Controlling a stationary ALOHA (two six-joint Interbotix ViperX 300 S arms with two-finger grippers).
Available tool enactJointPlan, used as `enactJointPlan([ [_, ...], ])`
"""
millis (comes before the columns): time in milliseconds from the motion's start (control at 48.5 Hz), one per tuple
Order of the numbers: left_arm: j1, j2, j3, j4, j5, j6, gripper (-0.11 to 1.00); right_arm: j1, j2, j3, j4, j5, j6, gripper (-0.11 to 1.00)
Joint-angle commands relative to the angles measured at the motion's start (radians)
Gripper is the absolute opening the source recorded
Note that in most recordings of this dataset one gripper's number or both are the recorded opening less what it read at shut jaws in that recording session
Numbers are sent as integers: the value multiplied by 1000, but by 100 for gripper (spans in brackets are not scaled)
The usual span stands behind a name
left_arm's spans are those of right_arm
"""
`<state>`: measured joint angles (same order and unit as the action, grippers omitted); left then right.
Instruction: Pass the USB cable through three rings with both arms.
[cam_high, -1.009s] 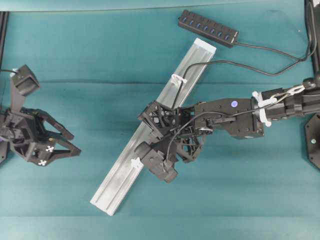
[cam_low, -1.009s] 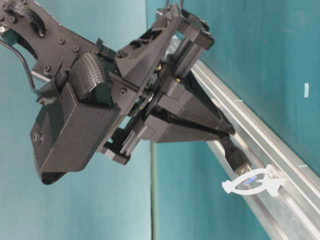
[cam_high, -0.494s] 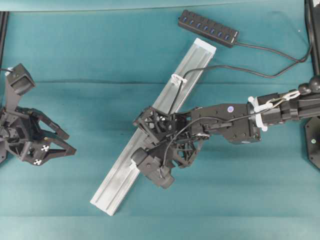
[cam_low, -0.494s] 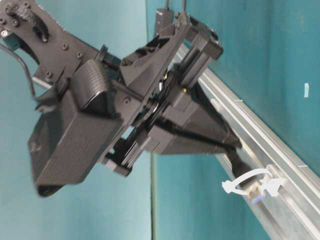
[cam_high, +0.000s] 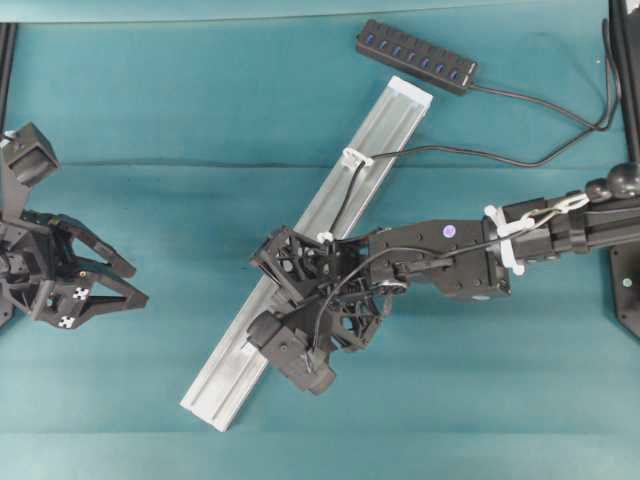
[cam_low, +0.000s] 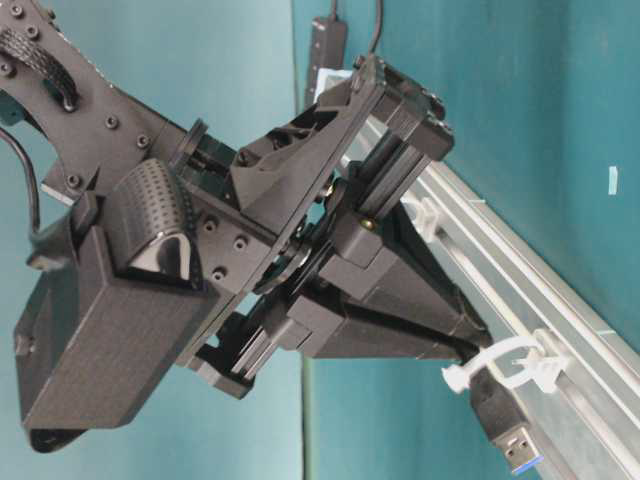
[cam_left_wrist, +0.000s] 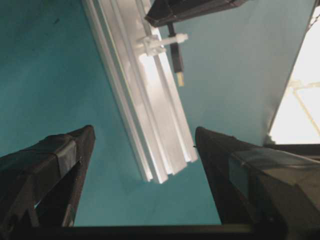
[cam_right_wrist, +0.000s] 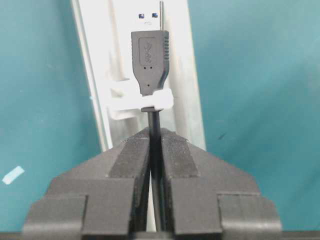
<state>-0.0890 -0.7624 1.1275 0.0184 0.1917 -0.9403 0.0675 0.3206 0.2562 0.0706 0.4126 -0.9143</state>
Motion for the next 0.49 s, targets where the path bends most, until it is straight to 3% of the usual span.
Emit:
enactJointPlan([
  [0,-2,-2,-9,2,-11,0,88,12,3,-8,11,-6,2,7],
  [185,-2,-5,-9,2,-28,-2,88,21,6,-11,66,-14,0,7],
  [474,-2,12,-3,2,-78,2,88,20,8,-11,72,-29,2,7],
])
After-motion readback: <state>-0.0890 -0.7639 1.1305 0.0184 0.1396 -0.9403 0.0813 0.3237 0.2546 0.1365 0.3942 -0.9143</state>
